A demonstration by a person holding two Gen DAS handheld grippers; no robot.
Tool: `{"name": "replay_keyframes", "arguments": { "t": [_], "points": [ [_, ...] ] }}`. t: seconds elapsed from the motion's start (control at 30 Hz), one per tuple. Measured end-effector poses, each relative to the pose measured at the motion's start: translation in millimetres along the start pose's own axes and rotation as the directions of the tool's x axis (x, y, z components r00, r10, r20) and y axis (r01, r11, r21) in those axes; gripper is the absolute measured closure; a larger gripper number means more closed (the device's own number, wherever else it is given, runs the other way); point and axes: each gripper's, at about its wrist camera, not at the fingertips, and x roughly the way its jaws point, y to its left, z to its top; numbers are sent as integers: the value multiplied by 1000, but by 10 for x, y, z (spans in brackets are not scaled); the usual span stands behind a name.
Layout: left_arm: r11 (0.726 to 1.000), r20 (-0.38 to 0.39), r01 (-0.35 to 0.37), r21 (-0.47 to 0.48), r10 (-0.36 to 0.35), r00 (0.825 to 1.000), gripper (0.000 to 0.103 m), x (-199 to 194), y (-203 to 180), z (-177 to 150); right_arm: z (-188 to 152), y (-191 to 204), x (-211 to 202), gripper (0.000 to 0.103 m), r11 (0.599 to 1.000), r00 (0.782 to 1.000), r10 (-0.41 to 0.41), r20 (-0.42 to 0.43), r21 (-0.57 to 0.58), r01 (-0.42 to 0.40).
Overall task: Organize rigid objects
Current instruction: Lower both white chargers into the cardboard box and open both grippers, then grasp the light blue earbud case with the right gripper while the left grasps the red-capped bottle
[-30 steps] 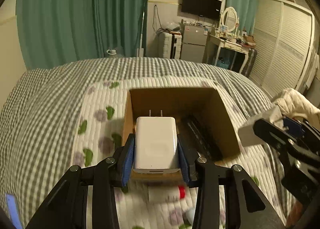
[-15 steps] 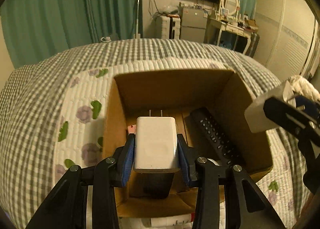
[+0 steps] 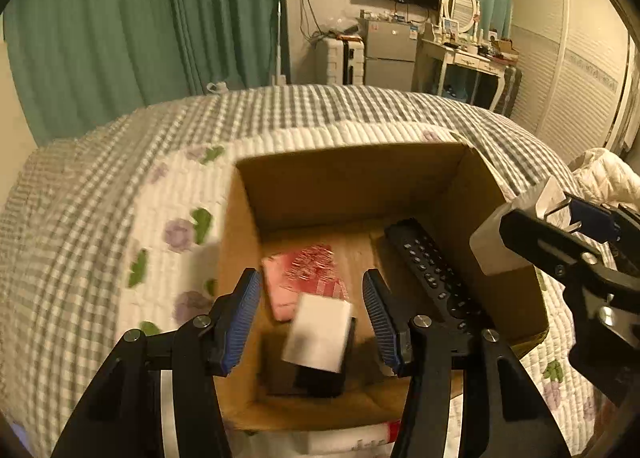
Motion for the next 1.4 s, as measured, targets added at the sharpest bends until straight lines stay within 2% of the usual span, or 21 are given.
{"name": "replay_keyframes", "arguments": {
  "t": [0.13,0.3,0.43,0.6,0.7,0.87,0.97,1.03,1.2,1.3,1.37,1.4],
  "points": [
    [1000,22,-26,-3,26,999,47,-121,182,25,29,26,46,52,1000,1000,6,-12,4,-6],
    [999,47,-40,-21,41,998,47,-203,383,7,3,130,308,52,1000,998,19,-67,8,-18],
    [999,48,-39,-33,41,998,47,-193,466,-46,-37,208,558,52,999,992,30,-119,25,-28],
    [999,50,-27,-25,28,998,47,-212,489,-80,-35,226,652,50,996,990,45,-131,78,-35],
    [999,58,-24,-25,26,998,47,-332,485,-89,33,220,508,41,996,994,44,-96,82,-36],
    [999,86,-31,-25,33,996,47,-663,462,-118,188,194,4,39,998,999,16,-40,63,-14],
    [1000,105,-14,-28,17,994,46,-906,427,-197,203,188,-335,34,999,1000,-11,-14,48,12],
    [1000,111,-7,-29,11,994,42,-1046,389,-271,149,185,-560,34,999,1000,-22,-1,47,22],
    [999,126,16,-43,-11,992,42,-1308,305,-530,-85,197,-950,34,997,998,-59,-2,50,59],
    [999,122,33,-36,-29,992,42,-1351,252,-705,-283,194,-1052,33,997,999,-41,-12,70,41],
    [1000,113,15,-24,-12,994,42,-1328,209,-836,-485,177,-1067,31,994,999,-29,-32,109,32],
    [1000,112,10,-26,-7,994,39,-1304,209,-905,-567,182,-1064,24,992,999,-29,-38,118,34]
  ]
}}
